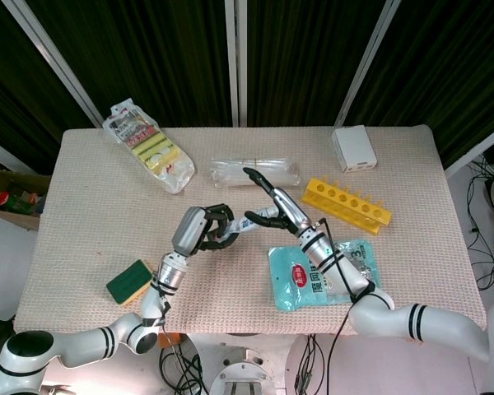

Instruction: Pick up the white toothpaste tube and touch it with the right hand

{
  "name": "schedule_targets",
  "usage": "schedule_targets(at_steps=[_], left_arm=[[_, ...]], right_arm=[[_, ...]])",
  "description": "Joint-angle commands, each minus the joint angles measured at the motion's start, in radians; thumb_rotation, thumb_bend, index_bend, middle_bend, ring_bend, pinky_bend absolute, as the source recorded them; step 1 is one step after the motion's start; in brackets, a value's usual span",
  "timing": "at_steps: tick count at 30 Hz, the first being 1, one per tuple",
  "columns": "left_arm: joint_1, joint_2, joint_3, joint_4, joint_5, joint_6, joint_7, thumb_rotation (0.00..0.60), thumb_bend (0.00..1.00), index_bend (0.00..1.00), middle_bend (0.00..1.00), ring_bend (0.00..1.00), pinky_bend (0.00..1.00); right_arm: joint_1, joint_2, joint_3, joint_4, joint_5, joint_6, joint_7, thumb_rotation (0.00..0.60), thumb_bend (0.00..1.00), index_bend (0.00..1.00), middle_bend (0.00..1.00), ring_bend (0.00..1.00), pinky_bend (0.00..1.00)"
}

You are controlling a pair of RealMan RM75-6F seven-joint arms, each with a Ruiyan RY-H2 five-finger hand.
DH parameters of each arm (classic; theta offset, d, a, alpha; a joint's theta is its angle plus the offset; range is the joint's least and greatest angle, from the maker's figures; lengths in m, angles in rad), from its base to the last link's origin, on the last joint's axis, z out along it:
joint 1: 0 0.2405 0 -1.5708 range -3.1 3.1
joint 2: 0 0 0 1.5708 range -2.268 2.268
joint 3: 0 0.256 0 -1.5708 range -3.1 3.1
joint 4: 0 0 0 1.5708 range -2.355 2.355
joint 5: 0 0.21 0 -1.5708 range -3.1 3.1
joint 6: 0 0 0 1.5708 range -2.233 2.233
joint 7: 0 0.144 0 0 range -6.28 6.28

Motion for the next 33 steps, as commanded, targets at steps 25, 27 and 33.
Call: schedule_targets(at_steps=[25,27,33], left_arm=[[0.0,-0.033,-0.03,0.015,-0.016,0.022,-0.135,0.6,0.49,0.83,0.95,0.79,0.82],[-0.005,-0.038,-0.029,0.02,-0.015,0.016,-0.142,0.6,0.49,0.83,0.95,0.79,0.82],[-0.011,-0.05,-0.032,0.032,-0.017,0.012,-0.163,0.6,0.49,0.83,0.95,0.79,0.82]], right_arm=[[-0.029,-0.167,0.014,0.105,-0.075,0.153,0.271,0.199,0.0,0.0,0.0,0.0,0.0],[-0.026,-0.174,0.014,0.11,-0.077,0.153,0.277,0.198,0.0,0.0,0.0,0.0,0.0],[-0.025,-0.184,0.016,0.112,-0.08,0.165,0.287,0.198,0.0,0.0,0.0,0.0,0.0]])
